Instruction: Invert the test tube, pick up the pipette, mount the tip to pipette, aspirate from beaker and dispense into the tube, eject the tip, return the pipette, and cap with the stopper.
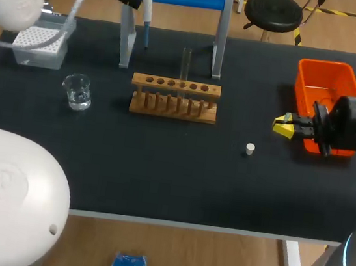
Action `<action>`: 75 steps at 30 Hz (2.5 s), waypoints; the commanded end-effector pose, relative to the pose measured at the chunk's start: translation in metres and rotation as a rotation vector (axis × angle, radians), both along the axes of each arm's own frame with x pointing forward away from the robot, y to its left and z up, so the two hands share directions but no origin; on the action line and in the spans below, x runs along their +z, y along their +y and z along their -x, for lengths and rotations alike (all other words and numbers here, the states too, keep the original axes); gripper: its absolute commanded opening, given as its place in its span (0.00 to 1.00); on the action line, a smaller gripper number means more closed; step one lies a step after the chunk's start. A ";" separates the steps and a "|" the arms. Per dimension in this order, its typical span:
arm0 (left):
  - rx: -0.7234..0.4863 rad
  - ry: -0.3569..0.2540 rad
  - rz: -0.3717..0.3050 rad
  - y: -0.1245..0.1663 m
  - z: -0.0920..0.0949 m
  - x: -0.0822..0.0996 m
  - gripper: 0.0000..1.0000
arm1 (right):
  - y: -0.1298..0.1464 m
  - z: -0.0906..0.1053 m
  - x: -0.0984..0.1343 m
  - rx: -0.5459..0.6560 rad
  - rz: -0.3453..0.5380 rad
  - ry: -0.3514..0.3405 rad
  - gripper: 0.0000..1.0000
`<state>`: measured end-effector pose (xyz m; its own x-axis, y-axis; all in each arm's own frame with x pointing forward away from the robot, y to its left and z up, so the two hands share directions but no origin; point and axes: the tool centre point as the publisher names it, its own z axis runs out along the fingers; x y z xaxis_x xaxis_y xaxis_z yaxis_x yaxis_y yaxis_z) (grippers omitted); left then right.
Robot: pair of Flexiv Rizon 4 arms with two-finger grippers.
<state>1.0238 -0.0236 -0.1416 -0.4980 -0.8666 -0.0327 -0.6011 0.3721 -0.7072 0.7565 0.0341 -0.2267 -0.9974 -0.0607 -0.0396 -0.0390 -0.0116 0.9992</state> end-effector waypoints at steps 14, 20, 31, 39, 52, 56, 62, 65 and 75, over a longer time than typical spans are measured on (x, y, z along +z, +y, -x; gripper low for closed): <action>0.208 0.013 0.026 -0.017 -0.056 -0.045 1.00 | 0.001 0.001 0.000 -0.003 0.001 -0.001 0.00; 0.271 -0.007 0.039 -0.022 -0.067 -0.049 1.00 | 0.001 0.001 0.000 -0.003 0.001 -0.001 0.00; 0.379 -0.070 0.050 -0.024 -0.089 -0.051 0.99 | 0.001 0.001 0.000 -0.003 0.001 -0.001 0.00; 0.388 -0.102 0.062 -0.029 -0.100 -0.046 1.00 | 0.001 0.001 0.000 -0.003 0.001 -0.001 0.00; 0.397 -0.131 0.081 -0.042 -0.117 -0.052 1.00 | 0.001 0.001 0.000 -0.003 0.001 -0.001 0.00; 0.406 -0.149 0.078 -0.042 -0.123 -0.053 1.00 | 0.001 0.001 0.000 -0.003 0.001 -0.001 0.00; 0.415 -0.175 0.082 -0.041 -0.130 -0.052 1.00 | 0.001 0.001 0.000 -0.003 0.001 -0.001 0.00; 0.416 -0.185 0.084 -0.040 -0.134 -0.051 1.00 | 0.001 0.001 0.000 -0.003 0.001 -0.001 0.00; 0.418 -0.197 0.091 -0.041 -0.140 -0.055 1.00 | 0.001 0.001 0.000 -0.003 0.001 -0.001 0.00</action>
